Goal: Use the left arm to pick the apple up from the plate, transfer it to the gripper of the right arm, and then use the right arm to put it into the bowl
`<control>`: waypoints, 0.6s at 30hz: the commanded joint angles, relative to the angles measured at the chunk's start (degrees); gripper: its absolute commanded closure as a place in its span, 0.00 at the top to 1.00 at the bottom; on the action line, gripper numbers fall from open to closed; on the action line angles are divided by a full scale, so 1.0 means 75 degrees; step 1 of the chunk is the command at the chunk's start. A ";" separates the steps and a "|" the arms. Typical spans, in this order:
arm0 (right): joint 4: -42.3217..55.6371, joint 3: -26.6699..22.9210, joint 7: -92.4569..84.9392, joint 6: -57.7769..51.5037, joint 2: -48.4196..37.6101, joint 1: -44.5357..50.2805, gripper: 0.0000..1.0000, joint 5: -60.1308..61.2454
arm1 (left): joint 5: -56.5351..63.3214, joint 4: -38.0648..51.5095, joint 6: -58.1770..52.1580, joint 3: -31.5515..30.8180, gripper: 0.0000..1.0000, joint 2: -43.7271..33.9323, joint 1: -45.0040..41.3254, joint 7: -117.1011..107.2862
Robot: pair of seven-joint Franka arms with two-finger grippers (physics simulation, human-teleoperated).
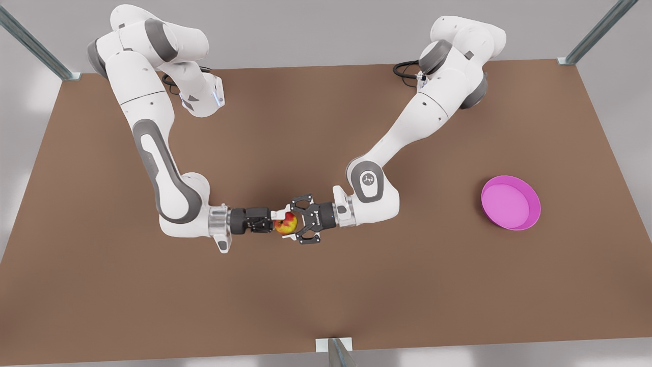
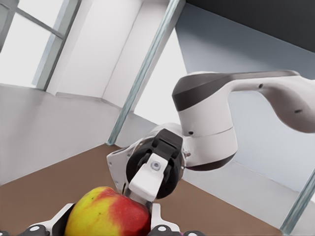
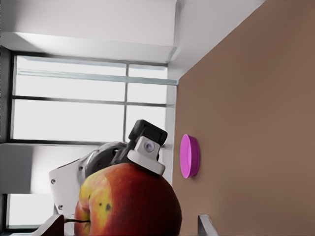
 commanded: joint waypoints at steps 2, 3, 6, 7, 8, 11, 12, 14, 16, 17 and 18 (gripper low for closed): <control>0.0057 0.0003 -0.1005 0.0074 -0.0008 0.0003 1.00 0.0153 | 0.0008 0.0002 -0.0066 0.0001 0.67 -0.0013 0.0000 0.0522; 0.0080 0.0003 -0.1005 0.0074 0.0039 0.0003 1.00 0.0200 | 0.0008 0.0002 -0.0066 0.0001 0.67 -0.0013 0.0000 0.0522; 0.0221 0.0003 -0.1005 0.0226 0.0144 0.0144 1.00 0.0247 | 0.0008 0.0002 -0.0066 0.0001 0.67 0.0011 0.0000 0.0522; 0.0233 0.0003 -0.1005 0.0226 0.0168 0.0144 1.00 0.0247 | 0.0008 0.0002 -0.0066 0.0001 0.67 0.0011 0.0000 0.0522; 0.0233 0.0003 -0.1017 0.0238 0.0168 0.0156 1.00 0.0247 | 0.0008 0.0002 -0.0066 0.0001 0.67 0.0011 0.0000 0.0522; 0.0244 0.0003 -0.1099 0.0343 0.0215 0.0167 1.00 0.0259 | 0.0008 0.0002 -0.0066 0.0001 0.67 0.0011 0.0000 0.0522; 0.0244 0.0003 -0.1181 0.0343 0.0226 0.0167 0.97 0.0247 | 0.0008 0.0002 -0.0066 0.0001 0.67 0.0011 0.0000 0.0522; 0.0244 0.0003 -0.1181 0.0343 0.0226 0.0167 0.87 0.0247 | 0.0008 0.0002 -0.0066 0.0013 0.67 0.0011 0.0000 0.0522; 0.0244 0.0003 -0.1181 0.0343 0.0226 0.0167 0.81 0.0247 | 0.0008 0.0002 -0.0066 0.0013 0.67 0.0011 0.0000 0.0522; 0.0244 0.0003 -0.1181 0.0331 0.0226 0.0167 0.81 0.0247 | 0.0008 0.0002 -0.0066 0.0013 0.67 0.0011 0.0000 0.0522; 0.0244 0.0003 -0.1181 0.0331 0.0226 0.0167 0.78 0.0247 | 0.0008 0.0002 -0.0066 0.0013 0.67 0.0011 -0.0012 0.0522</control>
